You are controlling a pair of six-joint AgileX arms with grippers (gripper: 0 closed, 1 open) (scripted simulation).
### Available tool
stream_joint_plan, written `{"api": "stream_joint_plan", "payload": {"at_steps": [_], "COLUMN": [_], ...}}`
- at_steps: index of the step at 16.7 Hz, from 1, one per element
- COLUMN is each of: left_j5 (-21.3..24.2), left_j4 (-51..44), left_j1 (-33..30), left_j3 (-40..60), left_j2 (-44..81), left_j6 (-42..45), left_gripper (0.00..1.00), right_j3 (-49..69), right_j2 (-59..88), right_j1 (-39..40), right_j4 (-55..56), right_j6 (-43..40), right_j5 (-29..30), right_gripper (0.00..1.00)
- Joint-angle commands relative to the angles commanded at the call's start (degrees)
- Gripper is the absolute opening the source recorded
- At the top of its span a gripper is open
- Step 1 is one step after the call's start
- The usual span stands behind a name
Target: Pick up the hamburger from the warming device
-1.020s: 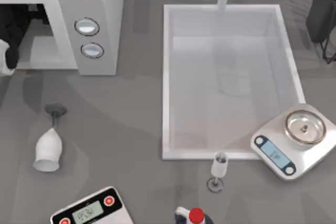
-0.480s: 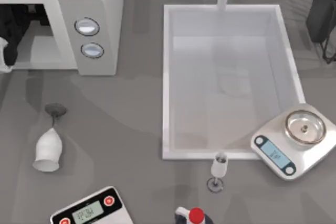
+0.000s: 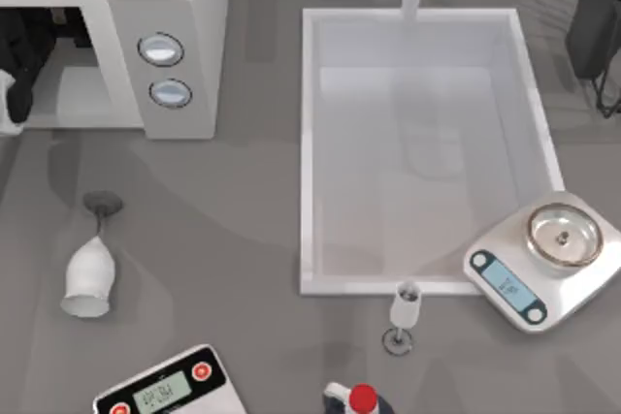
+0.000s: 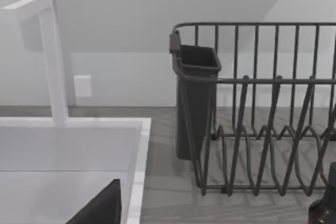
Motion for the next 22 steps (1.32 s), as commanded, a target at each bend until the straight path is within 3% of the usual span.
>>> {"api": "stream_joint_plan", "payload": {"at_steps": [5,15,18,22], "left_j5": [-4.1,-18.0,-20.7,-21.4], "left_j4": [-3.3,-14.3,-16.4,-16.9], "left_j1": [-4.3,-18.8,-21.6,-22.3], "left_j3": [-10.5,-46.3,-52.9,-54.4], "left_j2": [-12.0,-56.9,-63.8,-65.3], "left_j6": [-1.4,-6.0,-6.9,-7.1], "left_gripper": [0.0,0.0,0.0,0.0], "right_j3": [0.0,0.0,0.0,0.0], "right_j2": [0.0,0.0,0.0,0.0], "right_j1": [0.0,0.0,0.0,0.0], "right_j4": [0.0,0.0,0.0,0.0], "right_j6": [0.0,0.0,0.0,0.0], "right_j5": [0.0,0.0,0.0,0.0], "right_gripper": [1.0,1.0,1.0,1.0]}}
